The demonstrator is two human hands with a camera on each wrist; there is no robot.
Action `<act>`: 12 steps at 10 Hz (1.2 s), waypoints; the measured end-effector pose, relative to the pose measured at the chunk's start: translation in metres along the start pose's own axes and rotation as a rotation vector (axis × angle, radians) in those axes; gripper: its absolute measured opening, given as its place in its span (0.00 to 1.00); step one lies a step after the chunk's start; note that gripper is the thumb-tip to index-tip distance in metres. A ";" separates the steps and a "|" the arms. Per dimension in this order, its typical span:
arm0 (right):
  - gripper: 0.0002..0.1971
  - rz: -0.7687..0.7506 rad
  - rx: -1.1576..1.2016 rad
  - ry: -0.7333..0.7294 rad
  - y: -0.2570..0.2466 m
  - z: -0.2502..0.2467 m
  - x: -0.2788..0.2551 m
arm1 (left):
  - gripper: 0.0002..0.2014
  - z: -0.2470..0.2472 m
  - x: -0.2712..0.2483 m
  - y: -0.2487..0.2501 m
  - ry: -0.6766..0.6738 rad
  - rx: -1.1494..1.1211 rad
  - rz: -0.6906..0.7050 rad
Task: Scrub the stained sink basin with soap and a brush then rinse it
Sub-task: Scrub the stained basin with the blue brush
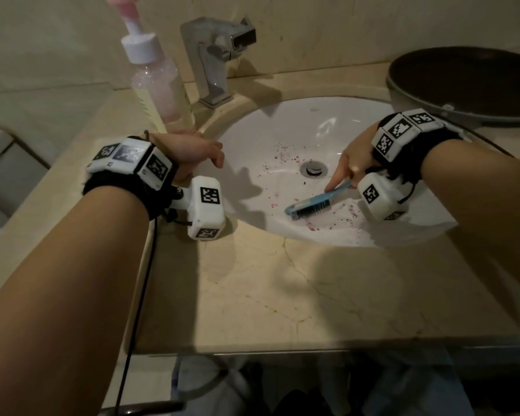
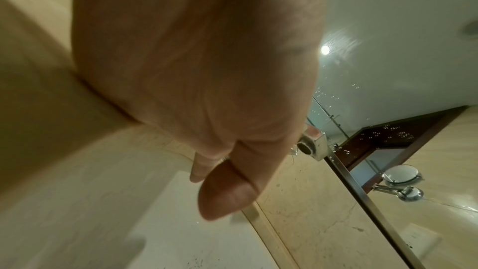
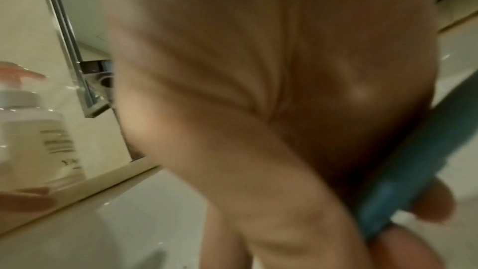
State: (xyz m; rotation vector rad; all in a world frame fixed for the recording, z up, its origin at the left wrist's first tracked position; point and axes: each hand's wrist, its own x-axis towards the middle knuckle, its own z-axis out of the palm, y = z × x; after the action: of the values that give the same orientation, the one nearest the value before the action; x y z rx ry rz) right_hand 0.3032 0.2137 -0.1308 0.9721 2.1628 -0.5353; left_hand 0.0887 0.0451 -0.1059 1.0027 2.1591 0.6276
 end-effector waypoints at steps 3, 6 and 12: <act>0.28 0.003 -0.076 0.416 -0.013 -0.010 0.001 | 0.30 -0.003 0.002 -0.004 0.049 -0.037 -0.009; 0.25 0.043 -0.064 0.518 0.003 0.010 0.021 | 0.40 -0.004 -0.002 -0.003 0.048 -0.066 -0.059; 0.28 -0.016 0.020 0.375 0.022 0.017 0.039 | 0.42 -0.002 -0.007 0.001 -0.050 -0.002 -0.030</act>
State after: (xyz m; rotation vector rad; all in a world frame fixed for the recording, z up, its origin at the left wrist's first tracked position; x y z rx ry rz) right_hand 0.3086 0.2366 -0.1728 1.1400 2.5002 -0.4069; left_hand 0.0912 0.0395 -0.1017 0.9726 2.1253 0.5847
